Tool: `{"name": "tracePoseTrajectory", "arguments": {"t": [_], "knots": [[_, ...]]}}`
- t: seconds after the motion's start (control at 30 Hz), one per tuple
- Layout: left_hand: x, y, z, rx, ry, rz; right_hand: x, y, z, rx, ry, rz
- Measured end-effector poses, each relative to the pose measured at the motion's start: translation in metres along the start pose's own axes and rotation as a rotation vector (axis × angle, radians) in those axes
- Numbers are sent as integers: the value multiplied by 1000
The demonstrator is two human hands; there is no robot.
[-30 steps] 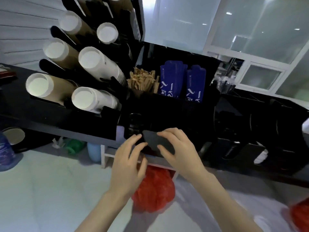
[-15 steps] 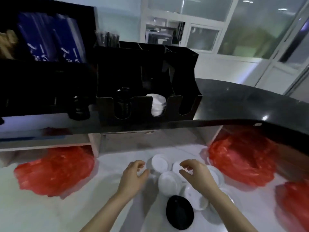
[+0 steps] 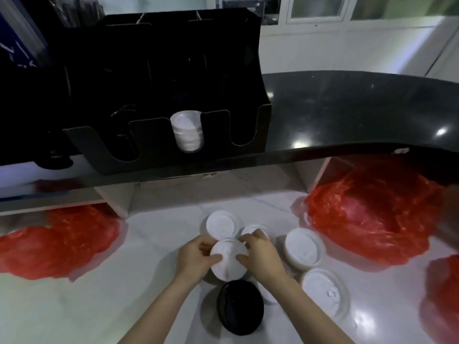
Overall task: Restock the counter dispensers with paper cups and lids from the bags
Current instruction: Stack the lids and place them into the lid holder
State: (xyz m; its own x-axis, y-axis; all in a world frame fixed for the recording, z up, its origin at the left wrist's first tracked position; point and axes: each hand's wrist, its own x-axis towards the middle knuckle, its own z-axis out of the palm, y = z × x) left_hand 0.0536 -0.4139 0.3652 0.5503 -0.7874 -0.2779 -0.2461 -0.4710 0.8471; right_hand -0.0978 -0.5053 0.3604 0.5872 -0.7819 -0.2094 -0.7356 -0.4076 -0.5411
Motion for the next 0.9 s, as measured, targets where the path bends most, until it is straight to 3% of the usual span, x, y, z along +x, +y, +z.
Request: {"name": "tracePoseTrajectory", "arguments": {"t": [0.13,0.27,0.47,0.67,0.9], "knots": [[9,10,-9,-105,90,6,5,-3,-1,263,181,-27],[29,27,-8,-220,169,-58,20,-10,-14,528,156,71],[63,28,-6,-91,239,-18,46,5,-24,651,228,200],[81,13,-3,241,2,-19,54,23,-32,729,304,231],[66,11,-24,-89,186,-4,36,21,-49,757,228,69]]}}
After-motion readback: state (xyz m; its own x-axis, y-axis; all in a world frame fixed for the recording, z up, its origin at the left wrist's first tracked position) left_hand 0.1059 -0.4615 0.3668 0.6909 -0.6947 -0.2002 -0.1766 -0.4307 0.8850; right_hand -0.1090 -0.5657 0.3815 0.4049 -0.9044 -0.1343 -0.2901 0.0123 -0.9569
